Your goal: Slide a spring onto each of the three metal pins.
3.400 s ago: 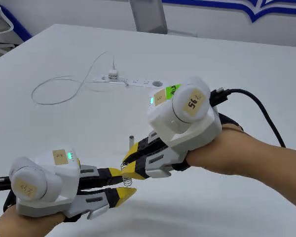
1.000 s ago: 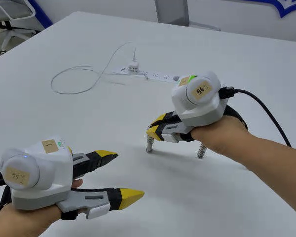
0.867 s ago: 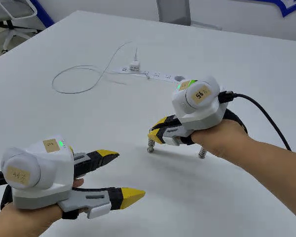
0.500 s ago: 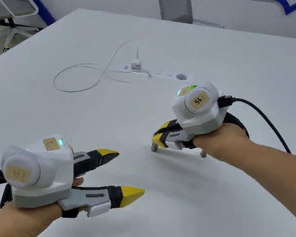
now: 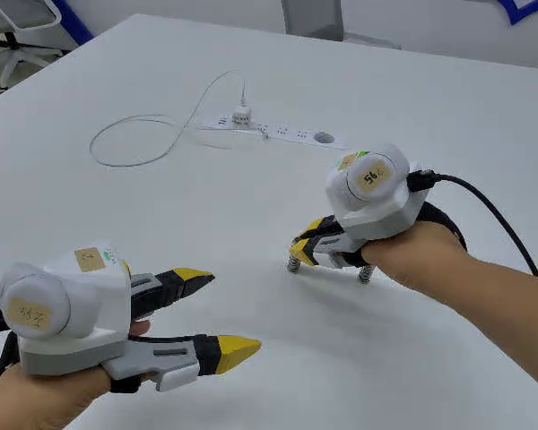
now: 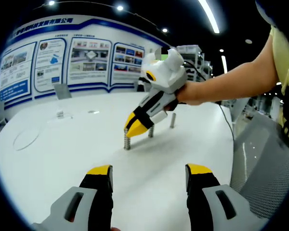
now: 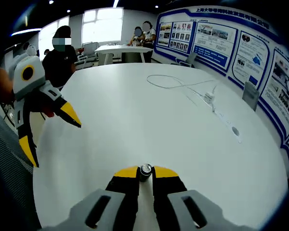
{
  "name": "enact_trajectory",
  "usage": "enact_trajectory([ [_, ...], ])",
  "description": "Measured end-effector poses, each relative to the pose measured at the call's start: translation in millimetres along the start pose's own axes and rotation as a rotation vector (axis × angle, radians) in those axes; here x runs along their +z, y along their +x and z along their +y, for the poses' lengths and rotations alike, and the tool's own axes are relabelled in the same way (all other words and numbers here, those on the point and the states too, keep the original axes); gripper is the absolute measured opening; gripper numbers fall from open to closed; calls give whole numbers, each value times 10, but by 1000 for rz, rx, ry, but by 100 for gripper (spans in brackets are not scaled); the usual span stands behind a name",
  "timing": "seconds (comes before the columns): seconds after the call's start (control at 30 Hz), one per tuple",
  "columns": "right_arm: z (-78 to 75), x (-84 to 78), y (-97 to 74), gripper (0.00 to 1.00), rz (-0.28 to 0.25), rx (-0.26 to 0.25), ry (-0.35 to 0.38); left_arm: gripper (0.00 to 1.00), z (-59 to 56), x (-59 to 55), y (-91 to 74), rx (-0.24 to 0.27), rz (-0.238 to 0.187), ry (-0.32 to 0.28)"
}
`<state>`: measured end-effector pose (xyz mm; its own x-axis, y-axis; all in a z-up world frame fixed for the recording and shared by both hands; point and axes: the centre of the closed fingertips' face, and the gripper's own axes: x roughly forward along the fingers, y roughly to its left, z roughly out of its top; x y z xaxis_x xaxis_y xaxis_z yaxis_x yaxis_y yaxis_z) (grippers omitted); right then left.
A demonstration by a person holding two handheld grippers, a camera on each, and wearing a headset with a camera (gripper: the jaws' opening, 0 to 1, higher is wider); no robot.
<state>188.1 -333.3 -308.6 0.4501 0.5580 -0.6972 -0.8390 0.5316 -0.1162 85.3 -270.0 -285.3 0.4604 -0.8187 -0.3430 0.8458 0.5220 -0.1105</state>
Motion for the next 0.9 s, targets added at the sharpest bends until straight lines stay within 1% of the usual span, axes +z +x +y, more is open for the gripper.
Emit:
enact_trajectory([
  [0.1, -13, 9, 4, 12, -9, -9, 11, 62, -15, 14, 10, -3, 0, 2],
  [0.17, 3, 9, 6, 12, -12, -4, 14, 63, -17, 22, 10, -3, -1, 4],
  [0.23, 4, -4, 3, 18, -14, -14, 6, 63, -10, 25, 6, -2, -1, 6],
  [0.3, 11, 3, -21, 19, -26, -9, 17, 63, -4, 28, 0, -1, -1, 6],
  [0.43, 12, 18, -103, 22, -51, -25, 16, 63, 3, 28, -5, 1, 2, 8],
  [0.5, 18, 51, -157, 23, -77, -31, 19, 63, 6, 39, -6, 4, 0, 10],
  [0.53, 23, 74, -212, 24, -95, -39, 19, 63, 10, 56, -8, 7, -4, 10],
  [0.57, 29, 81, -246, 25, -102, -42, 18, 63, 13, 66, -10, 8, -6, 10],
  [0.7, 80, 133, -482, 26, -157, -55, 23, 64, 8, 105, -10, 16, -13, 10],
  [0.9, 133, 70, -771, 27, -192, -77, 24, 66, -39, 143, -1, 21, -18, 10],
])
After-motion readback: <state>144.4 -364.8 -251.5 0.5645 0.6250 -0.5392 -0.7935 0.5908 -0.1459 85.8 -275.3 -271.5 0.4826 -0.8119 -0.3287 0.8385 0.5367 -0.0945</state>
